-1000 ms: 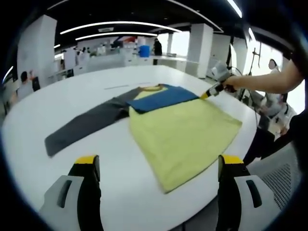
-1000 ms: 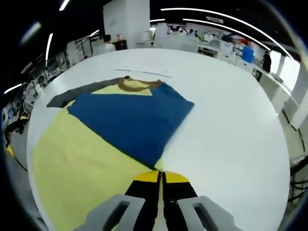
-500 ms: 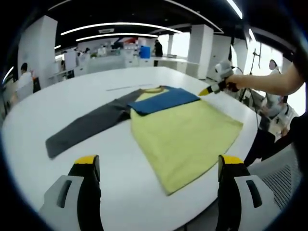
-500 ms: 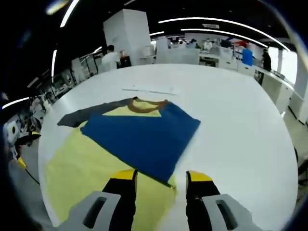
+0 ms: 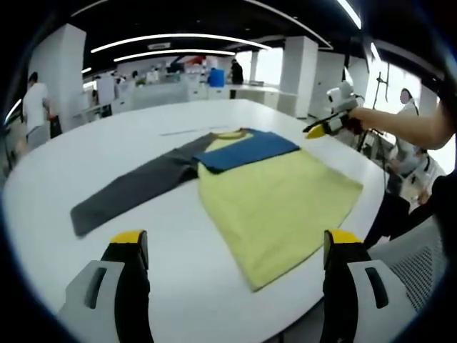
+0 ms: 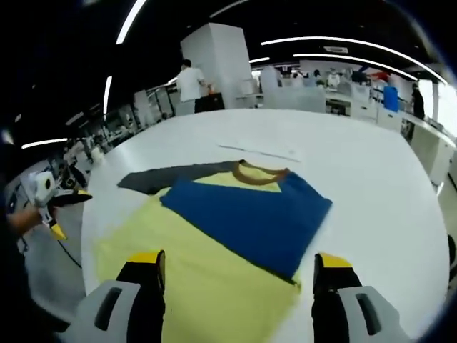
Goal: Fold the garment on the visible template until the final outline fits inside the template.
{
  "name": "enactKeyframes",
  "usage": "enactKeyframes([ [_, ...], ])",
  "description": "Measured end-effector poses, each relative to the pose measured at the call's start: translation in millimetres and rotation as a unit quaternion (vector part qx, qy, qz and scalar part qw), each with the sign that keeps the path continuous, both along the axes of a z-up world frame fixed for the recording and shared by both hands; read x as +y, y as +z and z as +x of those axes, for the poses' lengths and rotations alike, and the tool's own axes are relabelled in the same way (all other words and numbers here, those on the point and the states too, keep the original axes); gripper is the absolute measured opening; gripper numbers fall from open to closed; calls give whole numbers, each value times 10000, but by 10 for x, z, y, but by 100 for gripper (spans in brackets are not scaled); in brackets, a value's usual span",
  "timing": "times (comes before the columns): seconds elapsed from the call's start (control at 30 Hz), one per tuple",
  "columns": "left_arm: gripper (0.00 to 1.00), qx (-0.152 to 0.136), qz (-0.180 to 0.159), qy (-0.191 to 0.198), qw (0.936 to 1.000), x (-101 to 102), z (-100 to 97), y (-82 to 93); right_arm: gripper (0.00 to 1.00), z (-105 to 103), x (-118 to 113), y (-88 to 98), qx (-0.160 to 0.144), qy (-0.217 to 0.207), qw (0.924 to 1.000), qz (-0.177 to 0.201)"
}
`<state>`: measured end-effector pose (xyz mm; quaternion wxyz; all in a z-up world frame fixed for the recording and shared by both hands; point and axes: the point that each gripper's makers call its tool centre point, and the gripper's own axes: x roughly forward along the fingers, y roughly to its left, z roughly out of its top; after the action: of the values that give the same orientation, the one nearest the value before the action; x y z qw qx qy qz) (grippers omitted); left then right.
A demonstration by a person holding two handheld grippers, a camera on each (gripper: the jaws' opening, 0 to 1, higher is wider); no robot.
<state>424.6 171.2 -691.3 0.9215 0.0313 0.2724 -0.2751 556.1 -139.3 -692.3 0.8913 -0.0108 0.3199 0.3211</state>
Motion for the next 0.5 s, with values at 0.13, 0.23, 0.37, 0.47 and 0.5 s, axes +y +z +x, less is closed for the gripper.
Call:
enactKeyframes([
  [0.13,99,-41,24,77,10000,54,30,29,95,-112,88,128,-142,220,9996,91],
  [0.23,99,-41,-29,132,9999,101,55,40,98,-193,139,193,-199,362,9990,143],
  [0.37,99,-72,-7,267,9996,196,103,60,99,-311,188,263,-276,531,9981,153],
  [0.47,99,-94,45,359,9993,286,131,71,99,-396,216,294,-317,636,9974,142],
  [0.5,99,-97,60,402,9991,315,140,72,99,-434,226,302,-311,663,9972,154],
])
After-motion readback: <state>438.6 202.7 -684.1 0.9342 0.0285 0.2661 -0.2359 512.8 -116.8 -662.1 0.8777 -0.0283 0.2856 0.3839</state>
